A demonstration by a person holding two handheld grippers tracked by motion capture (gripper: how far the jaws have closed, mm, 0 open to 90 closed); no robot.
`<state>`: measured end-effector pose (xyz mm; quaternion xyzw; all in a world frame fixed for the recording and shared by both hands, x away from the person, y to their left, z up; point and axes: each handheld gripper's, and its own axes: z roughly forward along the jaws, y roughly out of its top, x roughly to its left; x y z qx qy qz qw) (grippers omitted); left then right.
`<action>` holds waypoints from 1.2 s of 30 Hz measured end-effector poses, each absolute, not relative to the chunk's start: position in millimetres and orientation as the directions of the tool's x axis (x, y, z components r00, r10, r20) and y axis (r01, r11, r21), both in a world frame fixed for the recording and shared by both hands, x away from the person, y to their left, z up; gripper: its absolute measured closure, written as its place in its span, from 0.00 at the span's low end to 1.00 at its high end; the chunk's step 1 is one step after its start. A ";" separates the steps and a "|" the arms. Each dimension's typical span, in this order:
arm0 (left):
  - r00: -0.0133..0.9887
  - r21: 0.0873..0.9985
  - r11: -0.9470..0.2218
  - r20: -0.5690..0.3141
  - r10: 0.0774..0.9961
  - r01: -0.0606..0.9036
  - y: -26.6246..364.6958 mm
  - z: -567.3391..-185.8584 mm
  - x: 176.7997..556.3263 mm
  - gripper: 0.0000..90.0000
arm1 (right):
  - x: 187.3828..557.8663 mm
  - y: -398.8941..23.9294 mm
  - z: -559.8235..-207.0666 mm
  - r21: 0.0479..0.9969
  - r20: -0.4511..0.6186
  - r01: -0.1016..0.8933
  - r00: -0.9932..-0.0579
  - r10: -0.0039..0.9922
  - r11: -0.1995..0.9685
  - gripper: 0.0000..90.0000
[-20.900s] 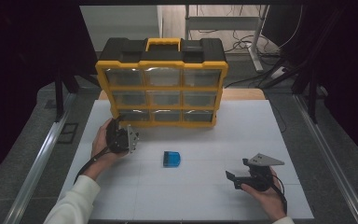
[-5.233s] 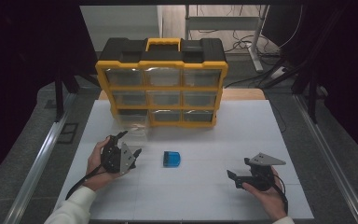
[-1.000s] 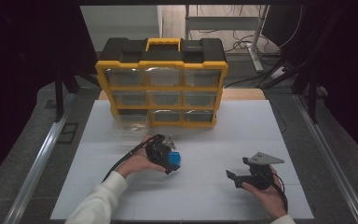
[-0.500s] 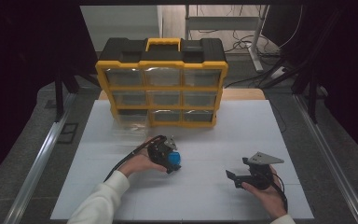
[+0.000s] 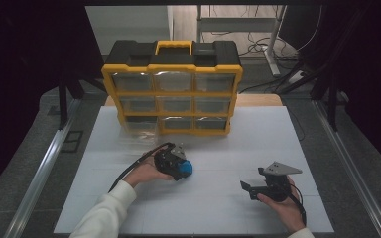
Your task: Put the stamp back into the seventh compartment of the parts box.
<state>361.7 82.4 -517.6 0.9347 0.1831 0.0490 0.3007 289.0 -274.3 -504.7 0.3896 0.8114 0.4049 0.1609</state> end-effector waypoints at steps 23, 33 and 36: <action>0.916 0.627 -0.718 0.019 0.400 0.301 91.0 -498.6 353.7 0.46 | 288.8 -274.5 -504.3 0.784 0.051 0.500 -0.642 0.765 0.368 0.14; 0.914 0.648 -0.701 0.021 0.406 0.296 95.5 -491.4 350.9 0.46 | 289.0 -274.3 -504.3 0.785 0.052 0.499 -0.643 0.764 0.367 0.15; 0.913 0.655 -0.697 0.024 0.407 0.293 97.9 -488.3 349.8 0.46 | 289.0 -274.7 -504.1 0.785 0.052 0.500 -0.642 0.765 0.365 0.15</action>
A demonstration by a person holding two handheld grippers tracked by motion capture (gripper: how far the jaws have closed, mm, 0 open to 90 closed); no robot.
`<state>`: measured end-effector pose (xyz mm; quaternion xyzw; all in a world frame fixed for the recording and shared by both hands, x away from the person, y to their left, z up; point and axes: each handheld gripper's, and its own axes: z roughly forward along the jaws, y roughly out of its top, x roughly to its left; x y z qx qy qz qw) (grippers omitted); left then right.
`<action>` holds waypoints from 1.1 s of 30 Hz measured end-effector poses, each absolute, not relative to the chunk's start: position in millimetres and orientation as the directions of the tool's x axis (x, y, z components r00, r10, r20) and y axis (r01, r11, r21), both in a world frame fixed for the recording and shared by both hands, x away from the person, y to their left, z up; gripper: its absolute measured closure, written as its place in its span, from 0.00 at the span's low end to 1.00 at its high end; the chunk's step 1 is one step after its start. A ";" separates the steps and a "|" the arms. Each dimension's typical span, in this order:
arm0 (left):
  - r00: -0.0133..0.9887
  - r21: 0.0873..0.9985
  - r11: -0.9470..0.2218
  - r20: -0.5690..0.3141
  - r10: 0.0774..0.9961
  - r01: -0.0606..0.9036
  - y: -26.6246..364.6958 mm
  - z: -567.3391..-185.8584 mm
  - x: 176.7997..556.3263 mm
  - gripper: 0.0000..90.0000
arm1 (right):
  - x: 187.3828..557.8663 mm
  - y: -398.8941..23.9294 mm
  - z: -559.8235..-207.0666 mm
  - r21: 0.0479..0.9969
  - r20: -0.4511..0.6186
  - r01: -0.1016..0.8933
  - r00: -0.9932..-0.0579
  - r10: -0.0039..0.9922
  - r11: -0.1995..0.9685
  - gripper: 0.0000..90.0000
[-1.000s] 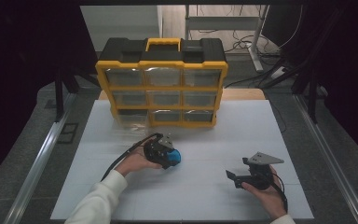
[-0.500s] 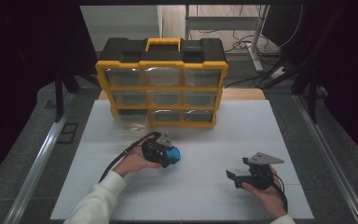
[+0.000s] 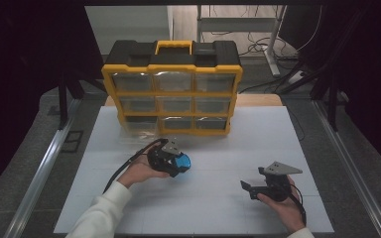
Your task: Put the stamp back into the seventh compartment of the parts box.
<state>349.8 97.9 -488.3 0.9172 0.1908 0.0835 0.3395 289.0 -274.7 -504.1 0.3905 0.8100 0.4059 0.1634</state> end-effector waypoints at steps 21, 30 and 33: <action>0.905 0.695 -0.659 0.030 0.425 0.287 108.8 -473.6 344.9 0.46 | 289.6 -274.3 -504.0 0.786 0.048 0.498 -0.640 0.767 0.366 0.15; 0.900 0.707 -0.647 0.034 0.435 0.287 114.0 -468.9 344.0 0.46 | 289.5 -274.4 -503.9 0.786 0.047 0.497 -0.641 0.766 0.367 0.15; 0.900 0.708 -0.647 0.036 0.435 0.285 115.1 -467.8 343.8 0.46 | 289.6 -274.2 -504.0 0.786 0.048 0.497 -0.641 0.766 0.367 0.15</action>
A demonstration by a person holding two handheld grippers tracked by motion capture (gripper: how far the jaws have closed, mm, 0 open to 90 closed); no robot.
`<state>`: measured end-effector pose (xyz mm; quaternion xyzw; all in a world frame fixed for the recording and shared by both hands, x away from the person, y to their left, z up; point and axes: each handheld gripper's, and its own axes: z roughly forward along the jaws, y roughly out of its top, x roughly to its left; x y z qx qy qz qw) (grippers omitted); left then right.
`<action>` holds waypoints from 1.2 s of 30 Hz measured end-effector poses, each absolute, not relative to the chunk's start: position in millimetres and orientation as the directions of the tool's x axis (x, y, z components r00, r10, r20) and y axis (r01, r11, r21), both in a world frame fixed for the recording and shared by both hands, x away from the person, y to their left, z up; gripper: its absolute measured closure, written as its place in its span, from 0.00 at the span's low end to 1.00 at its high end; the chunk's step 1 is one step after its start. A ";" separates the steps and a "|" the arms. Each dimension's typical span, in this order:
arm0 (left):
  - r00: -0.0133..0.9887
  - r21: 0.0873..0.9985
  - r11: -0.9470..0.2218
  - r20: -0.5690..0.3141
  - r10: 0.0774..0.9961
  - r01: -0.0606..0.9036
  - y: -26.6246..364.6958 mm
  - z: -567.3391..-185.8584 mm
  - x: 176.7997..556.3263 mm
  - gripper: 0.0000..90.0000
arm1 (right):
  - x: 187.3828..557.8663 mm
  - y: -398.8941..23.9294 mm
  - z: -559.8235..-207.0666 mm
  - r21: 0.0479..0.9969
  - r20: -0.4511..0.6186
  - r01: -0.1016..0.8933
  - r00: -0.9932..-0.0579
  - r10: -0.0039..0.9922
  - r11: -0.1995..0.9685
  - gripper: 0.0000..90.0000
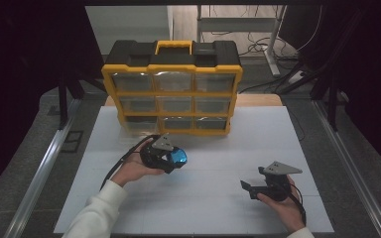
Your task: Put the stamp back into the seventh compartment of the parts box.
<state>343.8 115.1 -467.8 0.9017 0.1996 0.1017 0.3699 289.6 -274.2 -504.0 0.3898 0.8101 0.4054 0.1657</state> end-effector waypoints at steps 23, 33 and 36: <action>0.876 0.762 -0.586 0.054 0.480 0.274 135.4 -448.4 342.5 0.46 | 290.0 -273.8 -504.4 0.783 0.046 0.499 -0.641 0.766 0.371 0.15; 0.868 0.778 -0.568 0.059 0.492 0.269 141.7 -440.7 341.3 0.46 | 290.1 -273.8 -504.5 0.782 0.045 0.499 -0.641 0.766 0.372 0.15; 0.865 0.782 -0.560 0.055 0.499 0.273 143.0 -439.4 340.7 0.46 | 290.1 -273.7 -504.5 0.782 0.044 0.499 -0.642 0.765 0.373 0.15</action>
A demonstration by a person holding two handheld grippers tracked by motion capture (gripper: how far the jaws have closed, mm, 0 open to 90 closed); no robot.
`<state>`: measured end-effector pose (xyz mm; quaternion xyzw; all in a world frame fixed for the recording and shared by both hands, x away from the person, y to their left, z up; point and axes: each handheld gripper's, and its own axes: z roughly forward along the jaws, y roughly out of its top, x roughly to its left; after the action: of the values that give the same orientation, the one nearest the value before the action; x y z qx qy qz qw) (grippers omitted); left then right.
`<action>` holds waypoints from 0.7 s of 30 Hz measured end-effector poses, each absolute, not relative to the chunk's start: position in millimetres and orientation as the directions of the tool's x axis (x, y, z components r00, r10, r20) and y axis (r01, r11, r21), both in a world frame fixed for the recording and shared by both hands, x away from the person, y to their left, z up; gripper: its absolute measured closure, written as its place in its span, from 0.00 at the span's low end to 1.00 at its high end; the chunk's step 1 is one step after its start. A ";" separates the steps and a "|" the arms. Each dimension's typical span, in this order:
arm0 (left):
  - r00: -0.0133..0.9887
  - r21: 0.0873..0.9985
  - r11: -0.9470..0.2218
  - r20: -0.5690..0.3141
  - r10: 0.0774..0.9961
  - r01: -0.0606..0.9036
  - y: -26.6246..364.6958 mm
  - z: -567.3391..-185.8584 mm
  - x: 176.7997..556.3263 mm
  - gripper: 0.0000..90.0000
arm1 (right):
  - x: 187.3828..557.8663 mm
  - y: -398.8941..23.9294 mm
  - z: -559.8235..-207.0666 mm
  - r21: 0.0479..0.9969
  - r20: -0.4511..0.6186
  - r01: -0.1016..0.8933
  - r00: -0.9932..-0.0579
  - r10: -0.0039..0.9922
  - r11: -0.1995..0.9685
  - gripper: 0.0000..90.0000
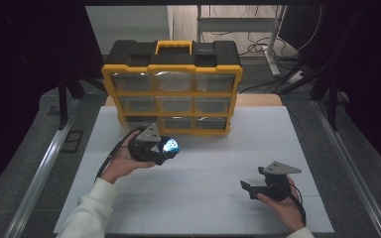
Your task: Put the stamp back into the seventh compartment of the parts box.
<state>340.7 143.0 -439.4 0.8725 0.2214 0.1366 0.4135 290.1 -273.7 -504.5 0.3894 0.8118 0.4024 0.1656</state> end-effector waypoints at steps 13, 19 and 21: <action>0.842 0.808 -0.529 0.079 0.533 0.260 156.1 -427.2 339.1 0.46 | 290.1 -273.8 -504.5 0.783 0.043 0.498 -0.642 0.765 0.374 0.15; 0.834 0.814 -0.521 0.083 0.545 0.259 161.0 -424.8 339.1 0.46 | 290.0 -273.7 -504.4 0.782 0.044 0.498 -0.643 0.765 0.374 0.15; 0.832 0.816 -0.516 0.083 0.548 0.259 163.0 -423.7 339.1 0.46 | 290.1 -273.6 -504.4 0.782 0.044 0.499 -0.642 0.765 0.373 0.15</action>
<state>339.1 163.0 -423.7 0.8544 0.2362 0.1677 0.4313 290.1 -273.6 -504.4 0.3892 0.8119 0.4024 0.1657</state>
